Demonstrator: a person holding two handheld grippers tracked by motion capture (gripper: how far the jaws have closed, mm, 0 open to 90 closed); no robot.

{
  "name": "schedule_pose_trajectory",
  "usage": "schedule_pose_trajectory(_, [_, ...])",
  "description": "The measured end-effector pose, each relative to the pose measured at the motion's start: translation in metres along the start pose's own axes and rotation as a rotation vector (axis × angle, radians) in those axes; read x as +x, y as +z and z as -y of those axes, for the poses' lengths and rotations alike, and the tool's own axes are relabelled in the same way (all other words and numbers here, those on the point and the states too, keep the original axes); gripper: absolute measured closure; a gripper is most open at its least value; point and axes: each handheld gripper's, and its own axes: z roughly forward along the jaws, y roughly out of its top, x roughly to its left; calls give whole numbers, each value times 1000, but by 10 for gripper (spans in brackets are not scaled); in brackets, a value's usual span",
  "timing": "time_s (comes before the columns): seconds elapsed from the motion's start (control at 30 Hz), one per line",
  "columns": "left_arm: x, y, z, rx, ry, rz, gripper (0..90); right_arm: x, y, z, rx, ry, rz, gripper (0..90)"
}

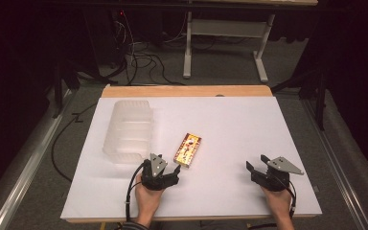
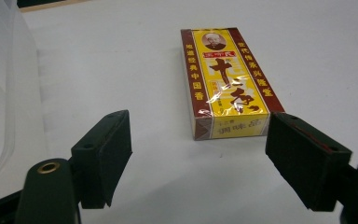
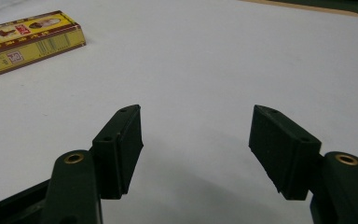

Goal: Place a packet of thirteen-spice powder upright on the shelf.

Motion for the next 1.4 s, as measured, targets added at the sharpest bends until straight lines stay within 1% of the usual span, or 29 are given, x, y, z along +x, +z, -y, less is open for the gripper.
schedule_pose_trajectory(0.1, [-2,-1,-3,-16,-18,13,236,0,-1,0,-7,-4,2,350])
schedule_pose_trajectory(0.17, [-3,0,-6,-3,-15,13,236,1,-1,0,-11,-5,2,351])
schedule_pose_trajectory(0.23, [-5,1,-9,0,-6,10,236,1,-1,0,-14,-9,3,350])
schedule_pose_trajectory(0.27, [-8,1,-12,13,7,5,236,1,-1,0,-13,-8,2,350])
schedule_pose_trajectory(0.3, [-9,2,-14,14,9,-2,236,1,-1,0,-12,-8,0,350])
schedule_pose_trajectory(0.37, [-11,4,-18,37,22,-4,234,1,-1,1,-17,-5,2,349])
schedule_pose_trajectory(0.4, [-11,4,-18,37,22,-4,233,1,-1,1,-17,-5,2,349])
schedule_pose_trajectory(0.47, [-13,6,-24,58,20,0,225,1,-1,1,-14,-4,5,350])
schedule_pose_trajectory(0.57, [-13,7,-29,71,16,-1,205,1,0,0,-6,-8,2,349])
schedule_pose_trajectory(0.67, [-13,10,-35,98,19,9,189,1,0,0,-9,-11,7,349])
schedule_pose_trajectory(0.8, [-13,13,-38,113,22,19,183,1,0,0,-10,-11,6,349])
schedule_pose_trajectory(0.83, [-13,15,-41,129,22,21,181,1,-1,0,-9,-10,4,349])
schedule_pose_trajectory(0.93, [-13,19,-45,144,20,28,176,1,-1,0,-9,-8,5,348])
schedule_pose_trajectory(1.03, [-12,22,-50,155,27,35,171,0,0,0,-9,-9,5,347])
schedule_pose_trajectory(1.13, [-13,31,-57,191,38,36,159,1,0,0,-5,-6,8,347])
schedule_pose_trajectory(1.27, [-14,43,-64,244,36,46,153,1,0,0,-4,-6,13,347])
schedule_pose_trajectory(1.4, [-15,53,-70,267,34,50,150,1,0,0,3,-7,11,347])
